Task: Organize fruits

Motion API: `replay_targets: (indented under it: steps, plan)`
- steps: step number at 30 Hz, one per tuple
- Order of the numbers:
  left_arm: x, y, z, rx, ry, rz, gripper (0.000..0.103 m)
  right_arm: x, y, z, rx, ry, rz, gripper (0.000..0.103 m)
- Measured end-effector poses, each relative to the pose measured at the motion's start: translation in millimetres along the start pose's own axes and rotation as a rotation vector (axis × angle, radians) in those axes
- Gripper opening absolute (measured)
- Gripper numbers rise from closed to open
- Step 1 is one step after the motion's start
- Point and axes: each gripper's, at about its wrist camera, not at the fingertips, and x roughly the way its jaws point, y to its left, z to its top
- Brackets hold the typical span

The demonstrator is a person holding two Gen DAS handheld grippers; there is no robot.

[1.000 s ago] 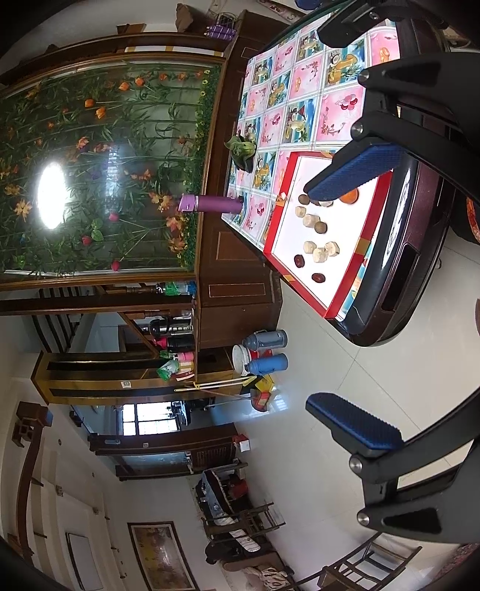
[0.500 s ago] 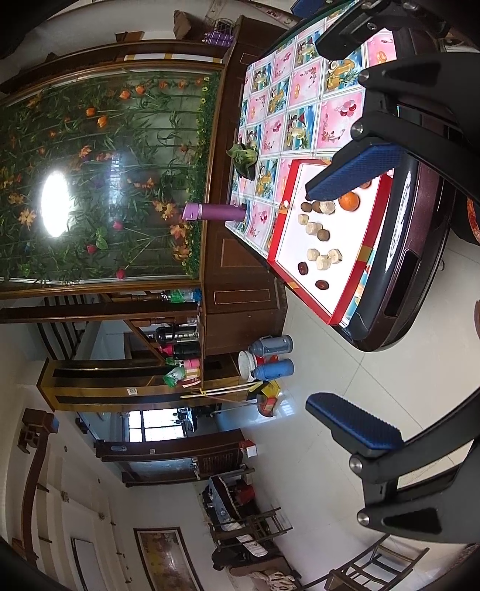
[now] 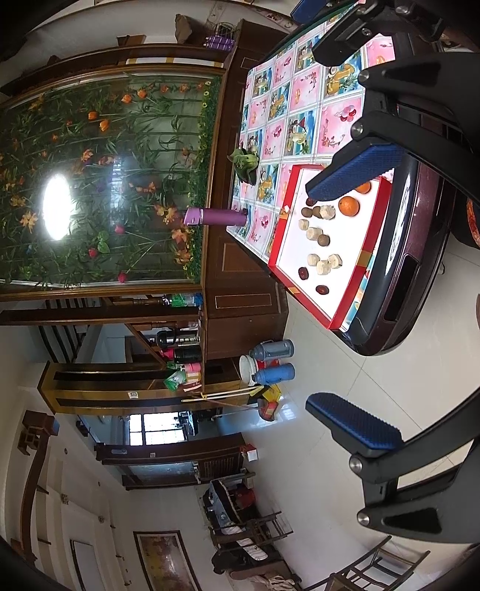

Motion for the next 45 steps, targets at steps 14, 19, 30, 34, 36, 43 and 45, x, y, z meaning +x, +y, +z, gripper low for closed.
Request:
replay_targets:
  steps: [14, 19, 30, 34, 36, 43, 45]
  plan:
    - [-0.7, 0.4, -1.6, -0.001, -0.001, 0.001, 0.103, -1.6, -0.2, -0.4, -0.005, 0.005, 0.005, 0.1]
    - [-0.5, 0.4, -3.2, -0.002, 0.001, -0.003, 0.103, -1.2, 1.3, -0.7, -0.009, 0.008, 0.007, 0.1]
    - [0.3, -0.9, -5.4, 0.002, 0.003, -0.005, 0.103, -2.7, 2.3, -0.7, -0.006, 0.012, 0.009, 0.1]
    - [0.3, -2.1, -8.2, 0.006, 0.006, -0.011, 0.103, -3.2, 1.9, -0.4, -0.004, 0.008, 0.008, 0.1]
    - [0.1, -2.5, -9.0, 0.005, 0.008, -0.016, 0.103, -3.4, 1.8, -0.4, -0.003, 0.005, 0.006, 0.1]
    - [-3.5, -0.8, -8.2, 0.005, 0.005, -0.035, 0.103, -3.9, 1.1, 0.1, 0.0, 0.004, 0.006, 0.1]
    - [-4.3, -0.4, -7.5, 0.007, 0.002, -0.039, 0.103, -4.4, 1.7, 0.3, -0.001, 0.001, 0.004, 0.1]
